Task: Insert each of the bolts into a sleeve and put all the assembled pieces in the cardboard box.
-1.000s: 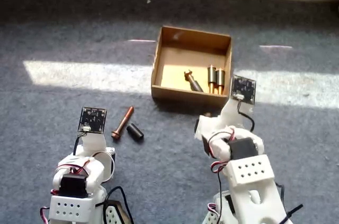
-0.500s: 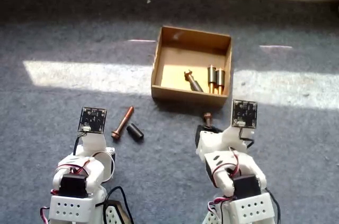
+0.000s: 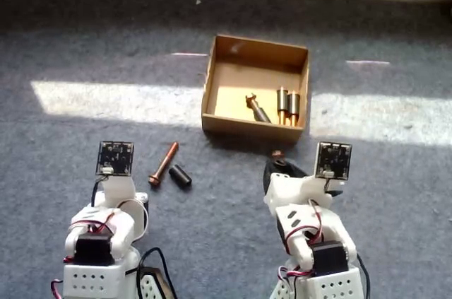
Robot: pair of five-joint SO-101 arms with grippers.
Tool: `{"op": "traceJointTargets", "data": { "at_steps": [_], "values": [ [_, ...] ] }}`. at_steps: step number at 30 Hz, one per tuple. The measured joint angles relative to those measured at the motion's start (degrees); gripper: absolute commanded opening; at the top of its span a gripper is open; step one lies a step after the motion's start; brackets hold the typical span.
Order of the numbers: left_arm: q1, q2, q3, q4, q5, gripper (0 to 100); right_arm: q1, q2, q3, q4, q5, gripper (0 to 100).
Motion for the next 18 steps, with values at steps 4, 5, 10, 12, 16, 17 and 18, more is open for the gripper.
{"op": "traceJointTargets", "data": {
  "at_steps": [4,5,10,12,16,17,18],
  "values": [
    [-4.5,0.0,-4.2,0.0,0.0,1,5.4,0.0,0.4,-3.8,0.0,0.5],
    [-4.7,0.0,-5.7,0.0,0.0,1,6.8,0.0,0.4,-4.5,0.0,0.5],
    [-4.7,0.0,-12.1,0.0,-8.1,1,11.3,0.0,0.4,-5.5,0.0,0.5],
    [-4.4,0.0,-14.3,0.0,-14.2,1,11.6,0.0,0.4,-5.5,0.0,0.5],
    [-4.1,0.0,-17.8,-0.7,-19.0,1,11.8,0.0,0.4,-5.5,0.0,0.5],
    [-4.1,0.0,-18.5,-0.9,-19.2,1,12.1,0.0,0.4,-5.5,0.0,0.5],
    [-4.1,0.0,-19.2,-0.9,-19.4,1,12.7,0.0,0.4,-5.5,0.0,0.5]
  ]
}}
